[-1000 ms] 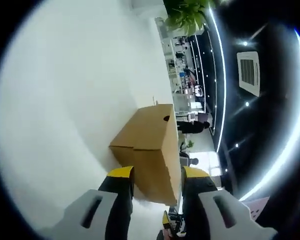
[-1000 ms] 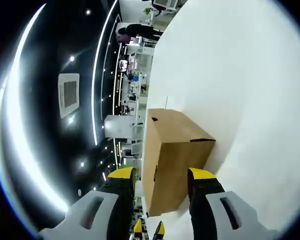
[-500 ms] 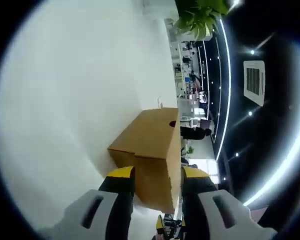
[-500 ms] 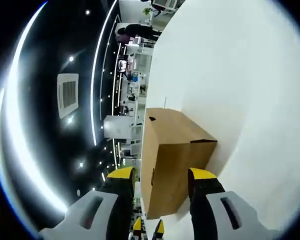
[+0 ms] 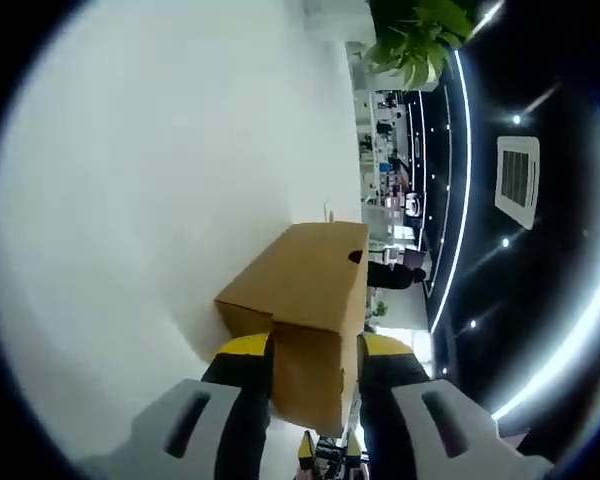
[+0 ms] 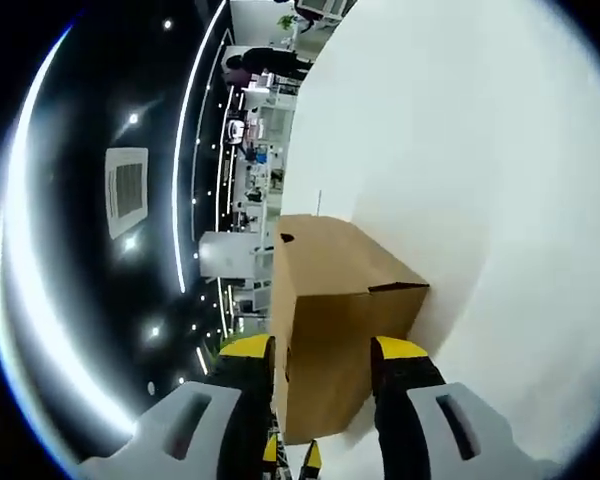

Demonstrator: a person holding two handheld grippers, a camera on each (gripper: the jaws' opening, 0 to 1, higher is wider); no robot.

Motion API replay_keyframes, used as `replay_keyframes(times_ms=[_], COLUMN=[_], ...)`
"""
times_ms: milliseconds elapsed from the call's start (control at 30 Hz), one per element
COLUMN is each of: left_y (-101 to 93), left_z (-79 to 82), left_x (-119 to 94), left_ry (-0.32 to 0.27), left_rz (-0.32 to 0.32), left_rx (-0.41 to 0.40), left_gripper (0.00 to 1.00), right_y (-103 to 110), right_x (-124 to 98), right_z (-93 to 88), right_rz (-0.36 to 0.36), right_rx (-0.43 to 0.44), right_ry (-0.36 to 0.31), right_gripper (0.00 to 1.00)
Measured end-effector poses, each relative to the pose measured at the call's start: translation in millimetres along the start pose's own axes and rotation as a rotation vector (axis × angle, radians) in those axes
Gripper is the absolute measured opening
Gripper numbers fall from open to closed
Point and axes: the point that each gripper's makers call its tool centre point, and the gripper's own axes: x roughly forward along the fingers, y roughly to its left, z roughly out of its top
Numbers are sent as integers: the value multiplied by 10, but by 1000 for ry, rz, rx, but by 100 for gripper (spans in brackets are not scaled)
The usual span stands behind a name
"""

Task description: Operate the shoe box by opening the lid, removing the specified soft item, and placing it in the target area until the item is outside and the box remains undamaged.

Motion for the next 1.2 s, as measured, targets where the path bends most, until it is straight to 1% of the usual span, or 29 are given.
replay_keyframes(times_ms=[67,133,200,333,433,533,633,833,1000,1200], left_y=[7,14,25,28,18,27,26,34,37,36], left_z=[26,17,18,17,9,11,14,16,11,19], left_x=[10,6,7,10,10,10,9,9,2,4], left_ry=[2,0,-1,-2,1,0,10,23,5,-1], left_rz=[4,8,11,7,6,3,2,-9,-19,-18], left_rx=[7,-7,5,-8,-6,-14,-4,19,20,12], left_gripper=[32,31,30,30,30,30,29,29,29,29], right_y=[-11,-2,-11,9,41,16,12,-7,29,32], right_x=[5,11,23,36,54,49,48,45,38,37], right_z=[13,28,39,34,31,32,30,34,16,17], right_rz=[2,9,6,10,29,32,42,95,104,104], right_rx=[21,50,51,43,67,74,60,75,68,63], right_ry=[-10,-22,-25,-28,-32,-33,-34,-38,-41,-29], right_gripper=[36,35,34,34,32,32,31,30,30,28])
